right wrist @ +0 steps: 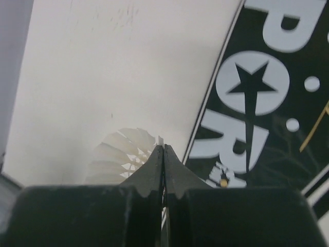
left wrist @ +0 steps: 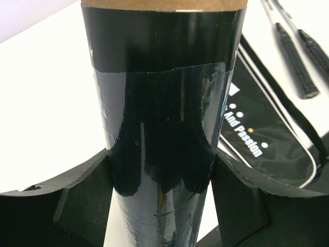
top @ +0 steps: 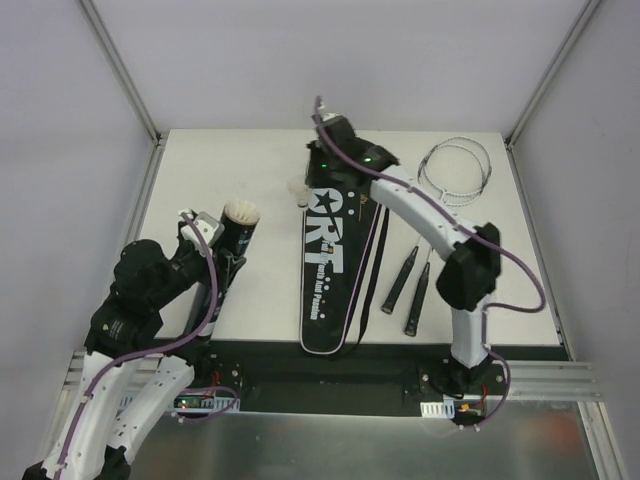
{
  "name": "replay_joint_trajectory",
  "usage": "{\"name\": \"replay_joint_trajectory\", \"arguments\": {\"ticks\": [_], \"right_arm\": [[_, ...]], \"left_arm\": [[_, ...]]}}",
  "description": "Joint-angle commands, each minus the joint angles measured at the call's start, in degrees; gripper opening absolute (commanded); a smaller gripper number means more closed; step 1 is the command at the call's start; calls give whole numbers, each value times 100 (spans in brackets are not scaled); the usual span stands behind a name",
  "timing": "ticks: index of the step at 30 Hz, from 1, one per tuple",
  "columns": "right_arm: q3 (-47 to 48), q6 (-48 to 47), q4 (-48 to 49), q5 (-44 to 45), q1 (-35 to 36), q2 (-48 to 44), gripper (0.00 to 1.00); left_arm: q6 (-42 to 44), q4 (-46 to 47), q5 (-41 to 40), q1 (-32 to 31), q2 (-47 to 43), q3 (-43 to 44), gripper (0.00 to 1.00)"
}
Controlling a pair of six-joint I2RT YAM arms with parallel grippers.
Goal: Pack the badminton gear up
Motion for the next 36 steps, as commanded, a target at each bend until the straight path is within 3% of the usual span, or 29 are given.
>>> {"name": "replay_joint_trajectory", "arguments": {"ticks": [1,6,14,21,29,36], "right_arm": [[-1296,503,-47,-2639,-740,-1560,1],[-2431,784,103,-4396,-1181,-2756,1],[-2793,2066,937,-5076,-1313,-3961,1],[-2872,2692,1895,-5130,-1182,-3989,1],[-2556,2068,1396,-4375,-795,-3699,1],[-2283,1779,1176,-4242,-532,-3408,1]], "left_arm": [[142,550,1079,11,254,37,0],[686,796,2553,11,684,46,0],[1486,972,3173,11,1125,-16,0],[1408,1227,3261,2,1547,195,0],[1233,1289,3331,11,1424,142,0],[1083,1297,3375,11,1301,168,0]]}}
